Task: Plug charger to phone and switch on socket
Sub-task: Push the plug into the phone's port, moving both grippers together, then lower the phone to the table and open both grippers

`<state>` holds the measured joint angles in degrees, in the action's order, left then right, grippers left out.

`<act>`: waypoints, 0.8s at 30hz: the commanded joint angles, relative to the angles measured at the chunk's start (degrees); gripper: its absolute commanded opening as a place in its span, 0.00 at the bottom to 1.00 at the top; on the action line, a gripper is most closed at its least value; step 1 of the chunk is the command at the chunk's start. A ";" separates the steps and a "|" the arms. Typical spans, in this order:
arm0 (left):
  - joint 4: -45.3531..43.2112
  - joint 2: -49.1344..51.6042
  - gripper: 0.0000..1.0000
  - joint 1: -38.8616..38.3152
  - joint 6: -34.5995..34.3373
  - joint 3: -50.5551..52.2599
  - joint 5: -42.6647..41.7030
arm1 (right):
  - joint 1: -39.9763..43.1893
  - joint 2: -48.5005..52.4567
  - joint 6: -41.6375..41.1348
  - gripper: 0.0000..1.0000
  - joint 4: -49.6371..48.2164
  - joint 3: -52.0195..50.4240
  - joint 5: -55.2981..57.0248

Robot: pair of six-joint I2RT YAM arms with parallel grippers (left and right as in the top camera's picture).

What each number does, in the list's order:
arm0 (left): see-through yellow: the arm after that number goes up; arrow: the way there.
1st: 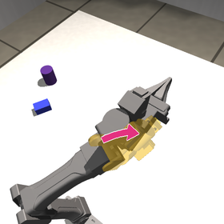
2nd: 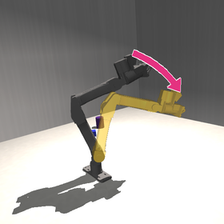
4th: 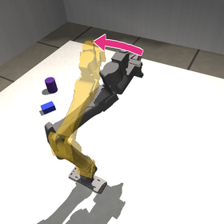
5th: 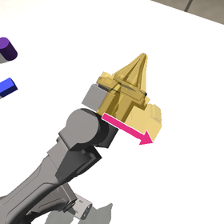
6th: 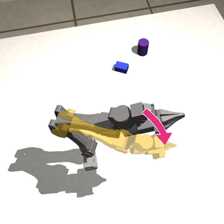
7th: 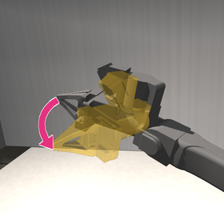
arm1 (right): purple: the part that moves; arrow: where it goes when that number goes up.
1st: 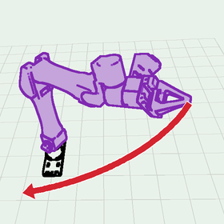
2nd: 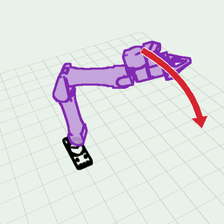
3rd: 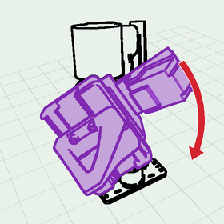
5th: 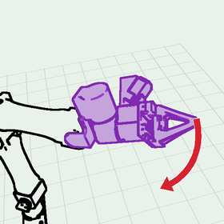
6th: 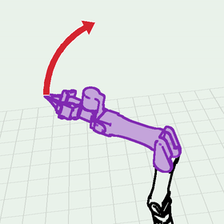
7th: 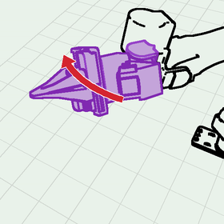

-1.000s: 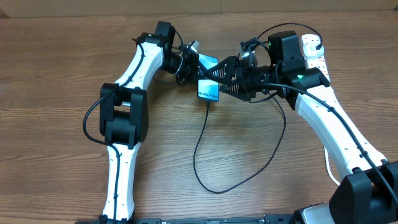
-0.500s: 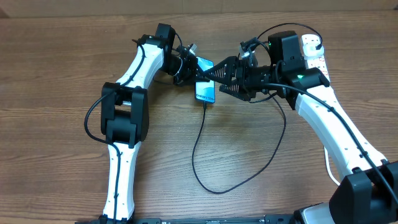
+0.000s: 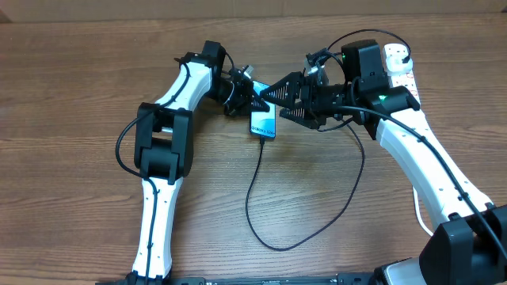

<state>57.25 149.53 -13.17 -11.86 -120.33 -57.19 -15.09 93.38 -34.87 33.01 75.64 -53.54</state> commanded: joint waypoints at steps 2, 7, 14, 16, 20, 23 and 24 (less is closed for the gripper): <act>-0.15 1.22 0.14 -0.63 0.76 -0.24 -0.24 | 0.02 -0.57 0.85 0.97 -0.09 0.57 0.44; -0.07 1.22 0.16 -0.63 0.74 -0.24 3.72 | 0.02 -0.57 0.87 0.97 -0.09 0.57 0.61; -0.04 1.20 0.27 -0.44 0.79 -0.26 7.04 | 0.02 -0.57 0.87 0.98 -0.07 0.57 0.61; 0.00 1.20 0.29 -0.26 0.79 -0.26 7.08 | 0.02 -0.57 0.87 0.98 0.00 0.57 0.85; 2.08 1.20 0.31 0.17 0.76 -0.92 11.82 | 0.02 -0.57 0.90 0.98 0.35 0.55 1.25; 4.72 1.20 0.32 0.42 0.76 -1.81 18.27 | 0.02 -0.57 0.90 0.98 0.35 0.57 1.27; 5.57 1.20 0.33 0.46 0.90 -2.08 20.00 | 0.02 -0.57 0.90 0.98 0.33 0.55 1.27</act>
<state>61.25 149.58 -13.47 -11.77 -122.43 -51.96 -15.09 93.38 -34.70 33.26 75.64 -52.93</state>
